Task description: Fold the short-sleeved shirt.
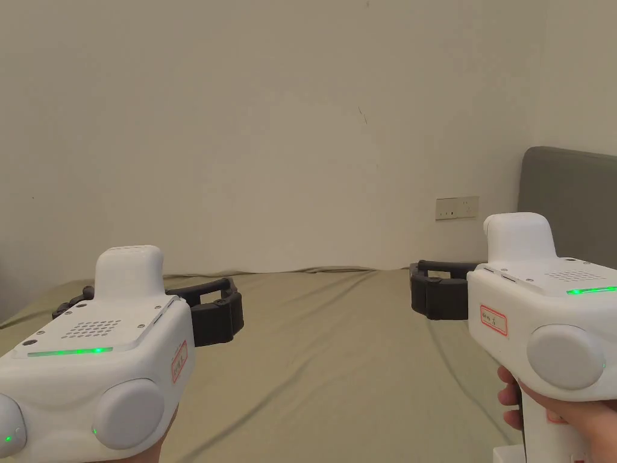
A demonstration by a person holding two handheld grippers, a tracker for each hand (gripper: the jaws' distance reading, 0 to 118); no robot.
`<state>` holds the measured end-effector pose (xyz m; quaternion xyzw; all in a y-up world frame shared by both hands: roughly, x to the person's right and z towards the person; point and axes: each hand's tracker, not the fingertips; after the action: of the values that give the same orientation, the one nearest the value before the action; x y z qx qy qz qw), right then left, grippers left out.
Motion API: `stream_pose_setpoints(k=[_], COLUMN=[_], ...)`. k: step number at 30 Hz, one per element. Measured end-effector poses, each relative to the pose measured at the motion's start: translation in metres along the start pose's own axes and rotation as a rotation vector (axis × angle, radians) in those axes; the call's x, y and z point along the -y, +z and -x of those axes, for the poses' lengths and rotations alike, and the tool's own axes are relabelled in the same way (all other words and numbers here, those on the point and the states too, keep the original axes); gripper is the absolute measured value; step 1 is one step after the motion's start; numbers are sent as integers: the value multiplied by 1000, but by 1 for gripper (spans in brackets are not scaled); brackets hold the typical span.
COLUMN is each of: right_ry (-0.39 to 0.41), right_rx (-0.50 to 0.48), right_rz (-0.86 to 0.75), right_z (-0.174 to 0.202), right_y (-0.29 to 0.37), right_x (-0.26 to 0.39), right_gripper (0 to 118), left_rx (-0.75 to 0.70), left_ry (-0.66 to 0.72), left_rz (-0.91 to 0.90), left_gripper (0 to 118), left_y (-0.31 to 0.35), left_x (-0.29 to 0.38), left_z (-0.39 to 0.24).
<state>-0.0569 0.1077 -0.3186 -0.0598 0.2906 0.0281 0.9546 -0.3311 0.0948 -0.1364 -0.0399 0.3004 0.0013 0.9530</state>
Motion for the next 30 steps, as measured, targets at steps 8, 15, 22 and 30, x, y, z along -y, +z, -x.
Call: stream_pose_setpoints(k=[8,15,22,30], right_ry=[71,-11,-8,-10], right_rx=[39,-13,7,0], right_rz=[-3,27,41,40], right_z=[9,2,3,4], right_y=[9,8,13,11], right_x=[0,0,-2,-6], right_gripper=[118,118,118,118], left_rx=[4,7,12,17], left_ry=[9,0,2,1], left_rz=[16,21,24,29], left_gripper=[118,118,118,118], left_y=[-3,-2,-2,-1], left_x=[1,1,1,0], left_z=[1,-2,-3,-3])
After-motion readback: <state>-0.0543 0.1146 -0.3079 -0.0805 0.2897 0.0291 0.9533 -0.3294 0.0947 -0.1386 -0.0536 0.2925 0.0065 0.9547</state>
